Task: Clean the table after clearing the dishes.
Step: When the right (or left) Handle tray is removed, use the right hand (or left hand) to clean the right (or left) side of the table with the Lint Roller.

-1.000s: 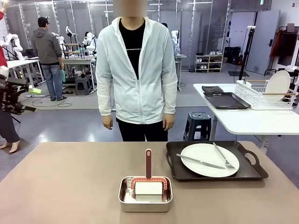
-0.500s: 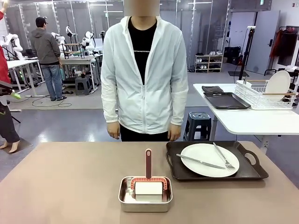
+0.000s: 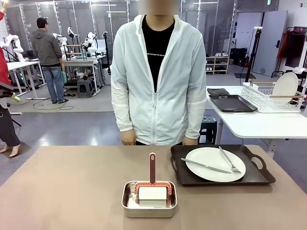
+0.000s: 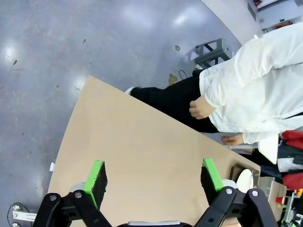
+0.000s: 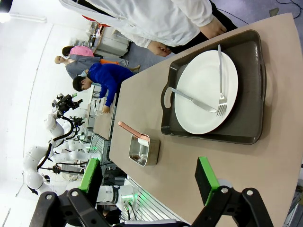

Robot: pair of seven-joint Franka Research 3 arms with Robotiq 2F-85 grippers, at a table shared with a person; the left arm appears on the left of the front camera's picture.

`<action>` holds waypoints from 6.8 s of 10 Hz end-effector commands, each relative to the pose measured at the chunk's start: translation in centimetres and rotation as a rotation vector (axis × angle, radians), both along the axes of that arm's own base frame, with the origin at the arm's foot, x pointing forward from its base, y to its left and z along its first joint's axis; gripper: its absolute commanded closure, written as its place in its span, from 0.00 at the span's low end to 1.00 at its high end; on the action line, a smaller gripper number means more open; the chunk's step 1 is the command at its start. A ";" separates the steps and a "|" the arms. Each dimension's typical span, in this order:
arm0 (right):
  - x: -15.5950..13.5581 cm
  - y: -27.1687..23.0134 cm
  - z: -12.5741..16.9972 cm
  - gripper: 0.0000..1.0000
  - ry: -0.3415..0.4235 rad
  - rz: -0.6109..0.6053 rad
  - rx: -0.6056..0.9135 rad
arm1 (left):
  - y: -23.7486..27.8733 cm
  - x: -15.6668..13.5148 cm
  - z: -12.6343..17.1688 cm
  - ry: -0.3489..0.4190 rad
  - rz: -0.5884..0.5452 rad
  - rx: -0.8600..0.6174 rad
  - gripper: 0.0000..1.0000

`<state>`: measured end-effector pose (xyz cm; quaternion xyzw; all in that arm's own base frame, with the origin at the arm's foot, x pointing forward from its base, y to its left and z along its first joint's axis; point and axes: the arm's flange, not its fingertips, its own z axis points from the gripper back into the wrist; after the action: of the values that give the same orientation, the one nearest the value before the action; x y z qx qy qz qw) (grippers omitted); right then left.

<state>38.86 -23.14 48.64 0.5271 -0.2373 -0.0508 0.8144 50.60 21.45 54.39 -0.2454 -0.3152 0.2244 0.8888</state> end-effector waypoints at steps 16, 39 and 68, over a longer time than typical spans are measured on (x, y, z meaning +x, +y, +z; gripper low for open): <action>-0.2 0.1 0.3 0.00 -0.006 0.004 0.002 | 10.1 0.6 -1.9 0.226 -0.024 -0.223 0.00; 0.3 0.9 1.6 0.00 -0.025 0.060 -0.100 | 10.1 0.6 -1.9 0.226 -0.024 -0.223 0.00; 15.0 57.7 -3.7 0.00 -0.395 1.596 -1.058 | 10.1 0.6 -1.9 0.226 -0.024 -0.223 0.00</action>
<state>53.13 33.60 44.42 0.1044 0.0530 0.6973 0.7072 51.81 31.67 52.44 -0.3217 -0.1769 0.2752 0.8885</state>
